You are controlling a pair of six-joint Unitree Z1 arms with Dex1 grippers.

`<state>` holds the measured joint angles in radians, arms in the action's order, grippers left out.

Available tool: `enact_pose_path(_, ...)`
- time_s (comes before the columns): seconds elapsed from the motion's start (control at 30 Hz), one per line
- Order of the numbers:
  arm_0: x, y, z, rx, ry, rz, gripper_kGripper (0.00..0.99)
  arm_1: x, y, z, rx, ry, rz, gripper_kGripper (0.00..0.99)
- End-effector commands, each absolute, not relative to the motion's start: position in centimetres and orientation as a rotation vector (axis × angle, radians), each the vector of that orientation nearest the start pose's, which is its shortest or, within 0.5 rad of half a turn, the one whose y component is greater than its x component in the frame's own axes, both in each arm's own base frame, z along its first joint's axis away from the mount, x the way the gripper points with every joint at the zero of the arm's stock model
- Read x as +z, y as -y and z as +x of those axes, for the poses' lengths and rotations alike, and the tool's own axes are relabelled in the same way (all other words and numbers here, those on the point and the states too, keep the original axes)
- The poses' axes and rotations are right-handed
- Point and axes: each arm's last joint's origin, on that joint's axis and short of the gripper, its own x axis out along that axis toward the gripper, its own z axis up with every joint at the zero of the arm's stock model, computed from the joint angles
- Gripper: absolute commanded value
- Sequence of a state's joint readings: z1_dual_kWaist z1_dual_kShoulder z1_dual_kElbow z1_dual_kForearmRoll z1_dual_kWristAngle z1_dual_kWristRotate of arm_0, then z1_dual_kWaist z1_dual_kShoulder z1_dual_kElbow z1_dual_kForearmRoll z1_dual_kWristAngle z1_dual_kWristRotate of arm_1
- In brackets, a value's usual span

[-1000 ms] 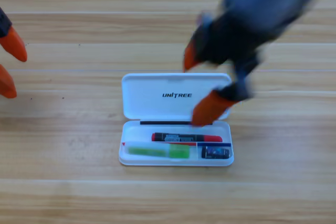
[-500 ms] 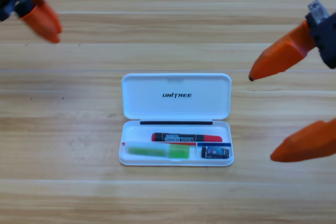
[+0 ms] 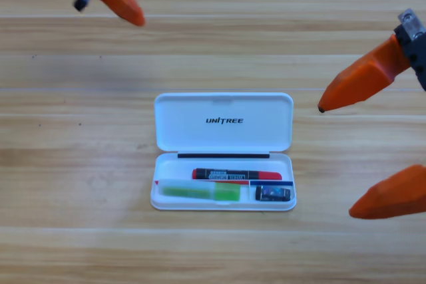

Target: Clean up eraser and pencils

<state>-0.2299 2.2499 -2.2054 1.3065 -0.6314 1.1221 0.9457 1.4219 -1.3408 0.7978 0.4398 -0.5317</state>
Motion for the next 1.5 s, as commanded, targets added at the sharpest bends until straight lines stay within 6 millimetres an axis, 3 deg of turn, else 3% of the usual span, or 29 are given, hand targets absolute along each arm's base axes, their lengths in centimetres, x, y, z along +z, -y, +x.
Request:
enact_pose_path(0.03,24.0,14.1,48.1,-1.430,-0.872,0.489,0.000,39.7,-20.0,12.3,1.524,-0.567,-0.622,0.968)
enact_pose_path(0.37,18.1,15.6,49.3,-1.520,-0.928,0.364,0.000,39.7,-20.0,12.3,1.530,-0.557,-0.616,0.969)
enact_pose_path(0.63,16.3,17.6,48.3,-1.589,-0.958,0.310,0.000,39.6,-20.0,12.3,1.531,-0.561,-0.614,0.969)
enact_pose_path(1.17,13.7,20.4,45.5,-1.690,-1.045,0.267,0.000,39.5,-20.3,12.5,1.531,-0.562,-0.613,0.969)
enact_pose_path(1.5,15.0,20.4,44.3,-1.704,-1.043,0.272,0.000,39.5,-20.5,12.6,1.530,-0.560,-0.611,0.969)
